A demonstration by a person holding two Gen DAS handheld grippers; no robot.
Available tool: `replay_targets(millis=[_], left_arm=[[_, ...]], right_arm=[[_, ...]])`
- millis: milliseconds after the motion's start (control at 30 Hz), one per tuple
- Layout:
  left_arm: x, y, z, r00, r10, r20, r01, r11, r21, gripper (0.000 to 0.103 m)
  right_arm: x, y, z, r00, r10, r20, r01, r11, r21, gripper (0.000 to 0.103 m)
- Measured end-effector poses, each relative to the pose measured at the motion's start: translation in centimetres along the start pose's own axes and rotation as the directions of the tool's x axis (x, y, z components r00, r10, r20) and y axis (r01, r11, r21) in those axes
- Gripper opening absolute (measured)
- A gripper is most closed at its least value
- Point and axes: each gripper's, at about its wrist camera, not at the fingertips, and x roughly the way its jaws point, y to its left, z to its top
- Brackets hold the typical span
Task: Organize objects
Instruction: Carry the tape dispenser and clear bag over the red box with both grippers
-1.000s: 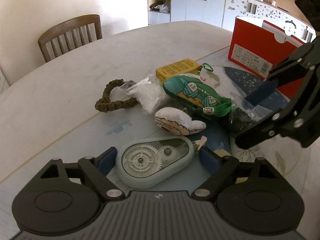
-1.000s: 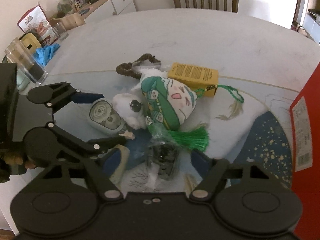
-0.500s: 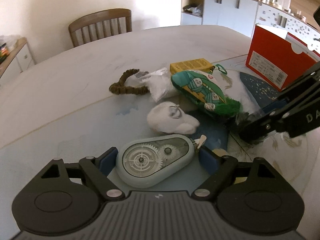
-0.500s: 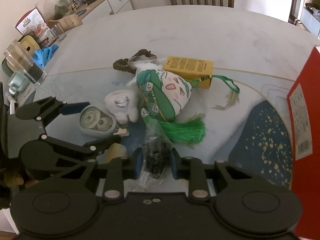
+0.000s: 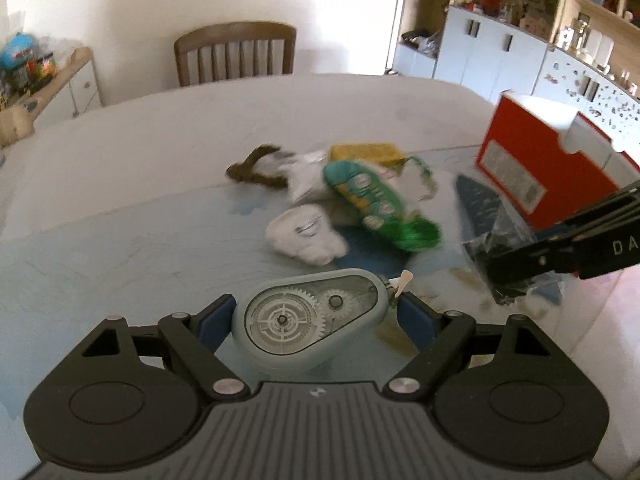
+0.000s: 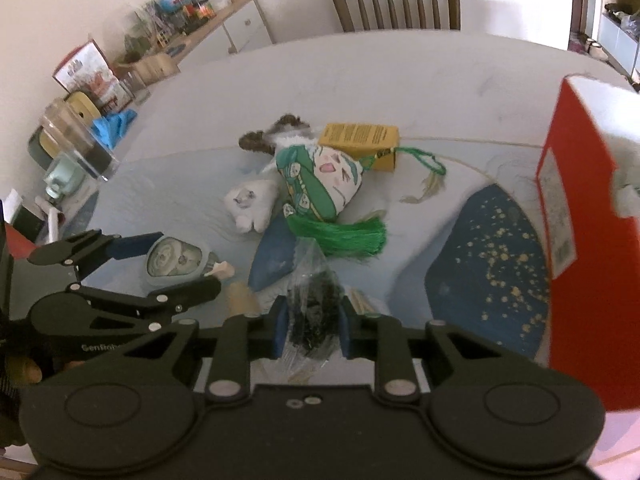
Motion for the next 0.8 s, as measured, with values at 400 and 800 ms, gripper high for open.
replay_targets(millis=[400, 800], left_arm=[[-4.3, -6.6, 3.3, 0.998, -0.033, 0.06, 0.031, 0.999, 0.038, 0.087], [-5.5, -15.6, 7.3, 0.989, -0.108, 0.097, 0.094, 0.987, 0.134, 0.088]], right_arm=[[-7.3, -3.3, -1.0, 0.995, -0.016, 0.096, 0.013, 0.999, 0.034, 0.023], [-13.4, -8.9, -1.9, 0.98, -0.063, 0.19, 0.046, 0.995, 0.092, 0.023]])
